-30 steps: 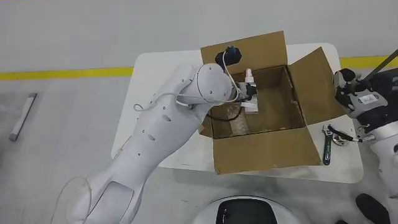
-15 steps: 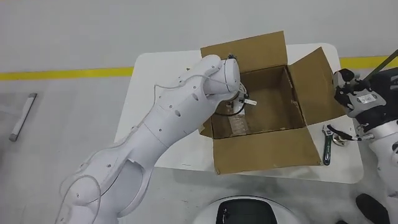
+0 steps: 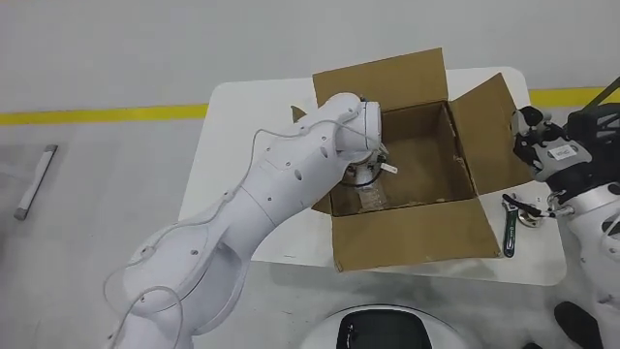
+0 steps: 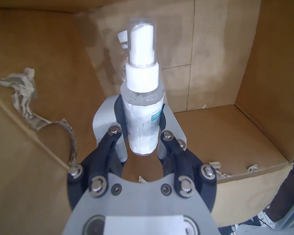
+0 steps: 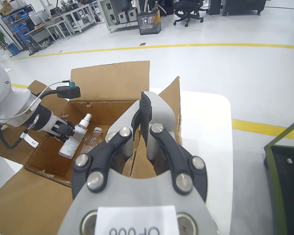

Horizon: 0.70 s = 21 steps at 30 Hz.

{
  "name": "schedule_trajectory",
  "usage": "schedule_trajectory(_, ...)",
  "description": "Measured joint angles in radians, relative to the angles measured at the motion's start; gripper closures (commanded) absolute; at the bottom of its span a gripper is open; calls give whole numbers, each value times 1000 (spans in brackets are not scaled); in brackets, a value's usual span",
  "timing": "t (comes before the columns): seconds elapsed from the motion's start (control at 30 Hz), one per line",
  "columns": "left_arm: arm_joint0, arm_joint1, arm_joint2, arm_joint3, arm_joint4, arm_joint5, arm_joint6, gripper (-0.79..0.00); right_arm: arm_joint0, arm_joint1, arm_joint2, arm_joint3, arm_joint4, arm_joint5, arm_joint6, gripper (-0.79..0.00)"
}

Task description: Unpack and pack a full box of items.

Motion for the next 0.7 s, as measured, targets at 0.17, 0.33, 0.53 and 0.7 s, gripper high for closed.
schedule_trajectory(0.17,9,-36,0,67,28,-25,-26,0,-1,2,0,0,2,1,-2,0)
schedule_trajectory(0.33,14,-72,0,139,59,-50,-50,0,-6,4,5,1,7,-2,-6,0)
schedule_trajectory(0.53,18,-115,0,217,88,-81,-81,-280,-13,6,9,-3,10,-5,-9,0)
schedule_trajectory(0.7,14,-148,0,264,98,-91,-91,-785,-13,8,10,-2,11,-3,-11,0)
